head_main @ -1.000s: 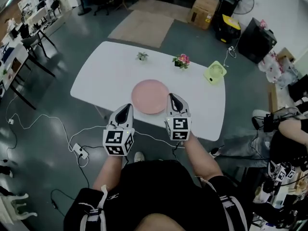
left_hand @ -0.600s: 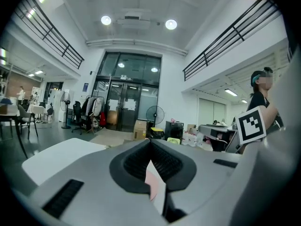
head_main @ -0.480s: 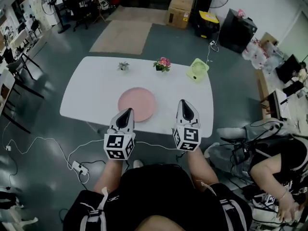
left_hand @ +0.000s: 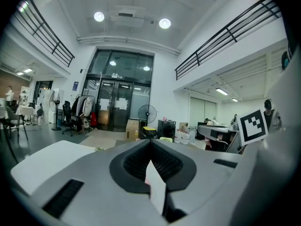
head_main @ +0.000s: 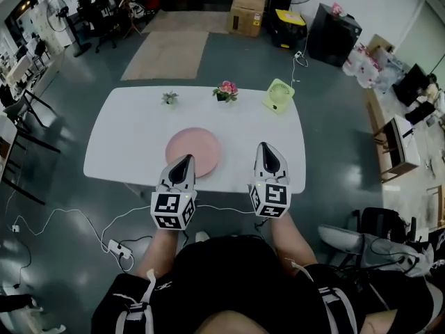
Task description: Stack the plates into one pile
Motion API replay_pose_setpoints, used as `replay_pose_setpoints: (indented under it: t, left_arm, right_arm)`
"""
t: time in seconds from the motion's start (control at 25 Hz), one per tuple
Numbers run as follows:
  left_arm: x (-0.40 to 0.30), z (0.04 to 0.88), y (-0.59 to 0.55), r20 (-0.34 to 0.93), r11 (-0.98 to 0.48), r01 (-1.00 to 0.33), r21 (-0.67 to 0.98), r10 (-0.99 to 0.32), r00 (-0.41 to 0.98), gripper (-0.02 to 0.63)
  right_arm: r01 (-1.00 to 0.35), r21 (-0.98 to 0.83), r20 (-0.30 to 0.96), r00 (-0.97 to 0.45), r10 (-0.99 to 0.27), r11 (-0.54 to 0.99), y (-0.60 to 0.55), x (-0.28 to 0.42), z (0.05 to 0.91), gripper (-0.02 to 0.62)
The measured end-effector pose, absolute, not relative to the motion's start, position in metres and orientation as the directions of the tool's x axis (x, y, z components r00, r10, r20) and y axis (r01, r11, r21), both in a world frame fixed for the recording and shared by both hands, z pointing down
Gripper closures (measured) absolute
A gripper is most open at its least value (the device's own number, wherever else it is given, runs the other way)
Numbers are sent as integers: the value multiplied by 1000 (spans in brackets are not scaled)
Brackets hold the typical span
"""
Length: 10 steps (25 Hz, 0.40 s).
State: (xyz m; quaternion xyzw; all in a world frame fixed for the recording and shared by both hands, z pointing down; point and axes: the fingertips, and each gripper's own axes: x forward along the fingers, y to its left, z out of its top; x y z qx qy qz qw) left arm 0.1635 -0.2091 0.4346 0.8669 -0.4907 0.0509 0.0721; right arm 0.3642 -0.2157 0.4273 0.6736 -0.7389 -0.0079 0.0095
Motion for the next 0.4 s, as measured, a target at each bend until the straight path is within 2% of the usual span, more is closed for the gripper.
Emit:
replay_pose_setpoints:
  t: [0.4]
  left_arm:
    - [174,434,-215,157,-515,-854,72,-840,520,594]
  right_arm:
    - [-992,39,2,-122,-993,122,-220,364,429,583]
